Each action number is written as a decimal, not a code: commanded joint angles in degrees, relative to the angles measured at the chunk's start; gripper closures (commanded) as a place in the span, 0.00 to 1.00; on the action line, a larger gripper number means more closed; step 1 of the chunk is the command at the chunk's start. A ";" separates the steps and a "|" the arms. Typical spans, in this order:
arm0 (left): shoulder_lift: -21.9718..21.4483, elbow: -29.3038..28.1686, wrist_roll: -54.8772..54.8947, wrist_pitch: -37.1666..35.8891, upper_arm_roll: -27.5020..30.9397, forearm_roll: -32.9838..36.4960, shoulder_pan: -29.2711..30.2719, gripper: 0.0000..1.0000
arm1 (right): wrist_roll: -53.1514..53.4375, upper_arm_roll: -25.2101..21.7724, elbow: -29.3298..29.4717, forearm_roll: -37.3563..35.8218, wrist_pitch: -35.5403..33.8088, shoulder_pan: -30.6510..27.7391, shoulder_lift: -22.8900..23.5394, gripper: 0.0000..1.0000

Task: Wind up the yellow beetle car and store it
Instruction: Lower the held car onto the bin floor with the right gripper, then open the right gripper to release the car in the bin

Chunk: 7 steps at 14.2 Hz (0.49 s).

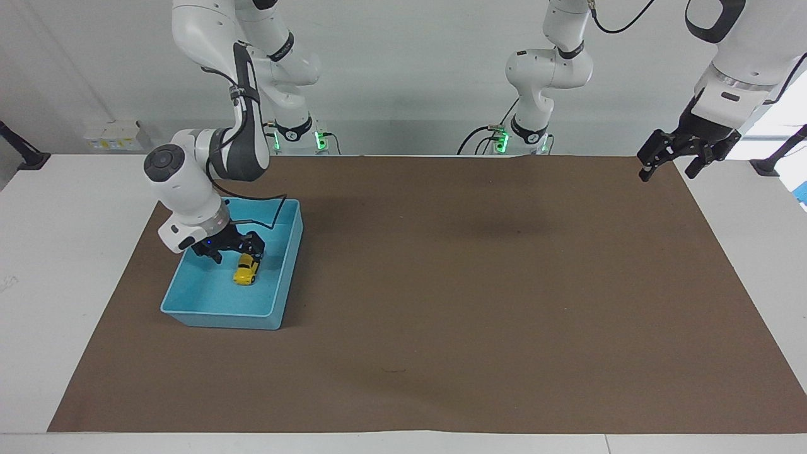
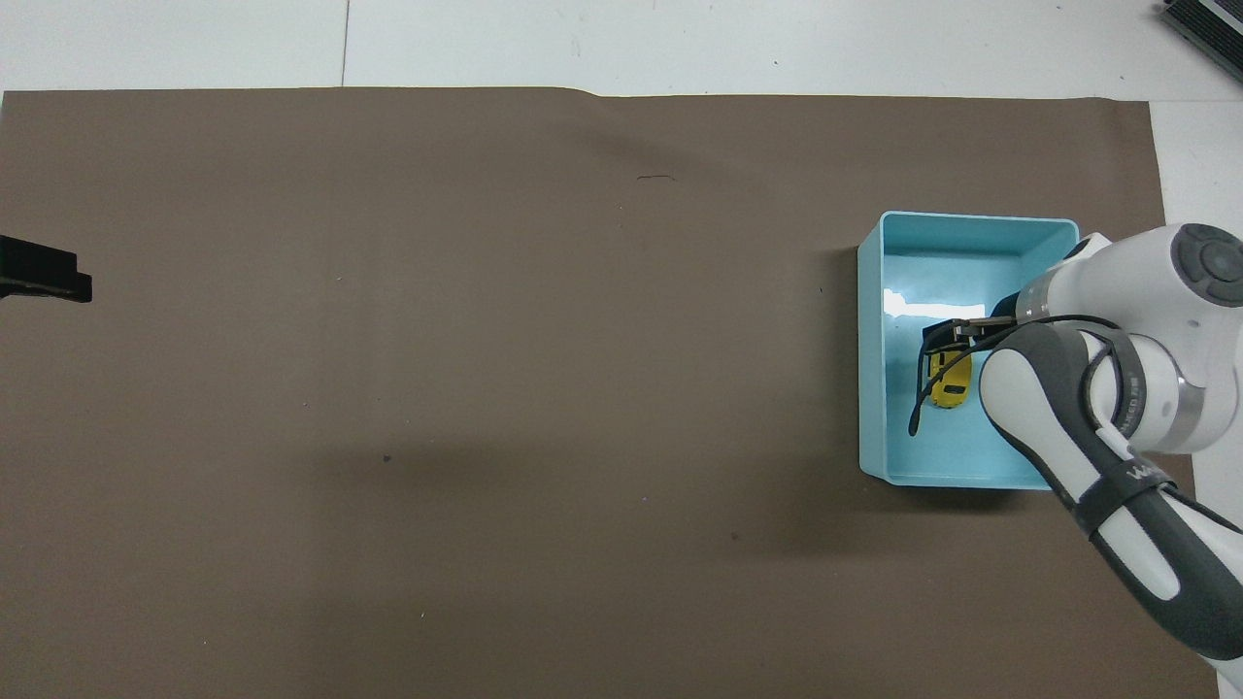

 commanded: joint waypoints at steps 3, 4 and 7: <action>-1.19 -1.16 0.68 -0.15 -4.18 -0.41 4.22 0.00 | 1.72 0.25 6.61 -3.37 -6.43 -0.11 -0.74 0.00; -1.28 -1.16 0.42 -0.15 -4.18 -0.41 3.95 0.00 | 2.86 0.60 8.10 -3.37 -8.36 -0.11 -0.91 0.00; -1.28 -0.81 0.33 -0.23 -3.83 -0.41 3.95 0.00 | 5.23 0.96 11.98 -3.19 -15.30 -0.02 -2.23 0.00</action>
